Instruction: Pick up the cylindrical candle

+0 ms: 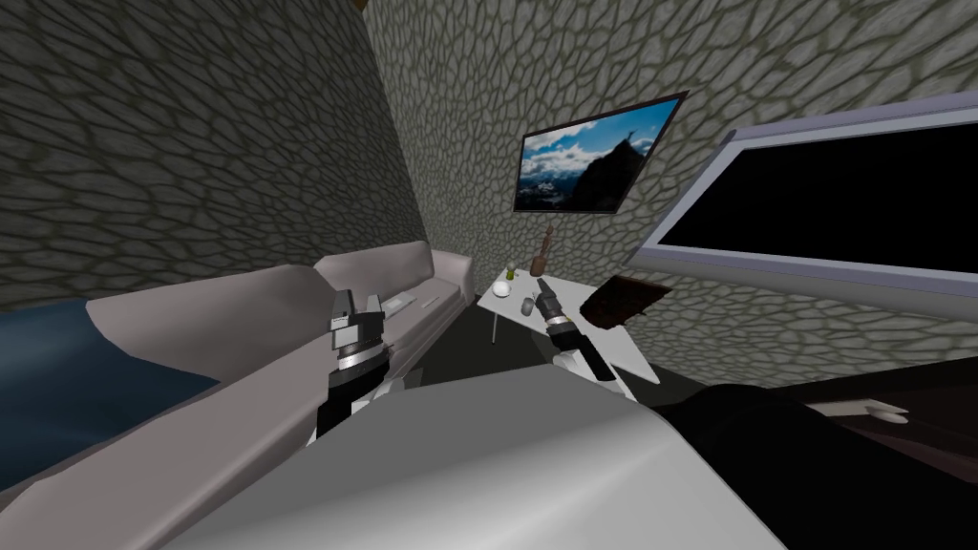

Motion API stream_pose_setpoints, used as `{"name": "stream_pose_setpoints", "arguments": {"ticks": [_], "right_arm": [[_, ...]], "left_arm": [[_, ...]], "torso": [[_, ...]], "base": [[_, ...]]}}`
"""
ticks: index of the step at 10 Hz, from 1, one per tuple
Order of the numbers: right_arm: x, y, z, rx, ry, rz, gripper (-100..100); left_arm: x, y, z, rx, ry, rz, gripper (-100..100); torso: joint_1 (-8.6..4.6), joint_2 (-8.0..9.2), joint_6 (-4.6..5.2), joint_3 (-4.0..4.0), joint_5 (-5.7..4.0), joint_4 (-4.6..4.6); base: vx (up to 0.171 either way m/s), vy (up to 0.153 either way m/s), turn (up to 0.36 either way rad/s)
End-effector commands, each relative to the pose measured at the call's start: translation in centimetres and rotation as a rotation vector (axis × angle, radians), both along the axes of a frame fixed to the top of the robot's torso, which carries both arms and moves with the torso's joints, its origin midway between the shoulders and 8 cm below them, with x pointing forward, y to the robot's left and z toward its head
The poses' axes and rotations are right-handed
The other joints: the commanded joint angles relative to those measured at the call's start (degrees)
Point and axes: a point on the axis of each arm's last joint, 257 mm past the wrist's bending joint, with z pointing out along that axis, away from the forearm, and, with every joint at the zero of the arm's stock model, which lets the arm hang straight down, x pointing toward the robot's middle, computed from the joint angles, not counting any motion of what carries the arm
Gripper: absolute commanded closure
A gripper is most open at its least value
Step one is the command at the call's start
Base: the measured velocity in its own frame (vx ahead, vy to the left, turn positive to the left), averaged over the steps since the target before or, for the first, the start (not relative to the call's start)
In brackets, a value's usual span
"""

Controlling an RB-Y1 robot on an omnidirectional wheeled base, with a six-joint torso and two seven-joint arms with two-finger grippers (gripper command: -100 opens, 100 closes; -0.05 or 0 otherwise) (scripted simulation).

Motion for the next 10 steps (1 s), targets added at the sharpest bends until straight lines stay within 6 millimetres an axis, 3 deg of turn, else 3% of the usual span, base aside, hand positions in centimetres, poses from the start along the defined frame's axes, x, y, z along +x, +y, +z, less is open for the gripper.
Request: {"name": "stream_pose_setpoints", "arguments": {"ticks": [1, 10], "right_arm": [[0.4, -0.3, -1.0, -0.029, 0.041, -0.004, -100], [1.4, -1.8, -8.9, -0.304, 0.335, 0.003, -100]], "left_arm": [[0.0, 0.0, 0.0, 0.0, 0.0, 0.0, 0], [0.0, 0.0, 0.0, 0.0, 0.0, 0.0, 0]], "torso": [[0.0, 0.0, 0.0, 0.0, 0.0, 0.0], [-0.01, -0.02, 0.01, -0.01, -0.01, 0.0]], "base": [[0.006, -0.004, 0.023], [0.009, -0.007, 0.03]]}}
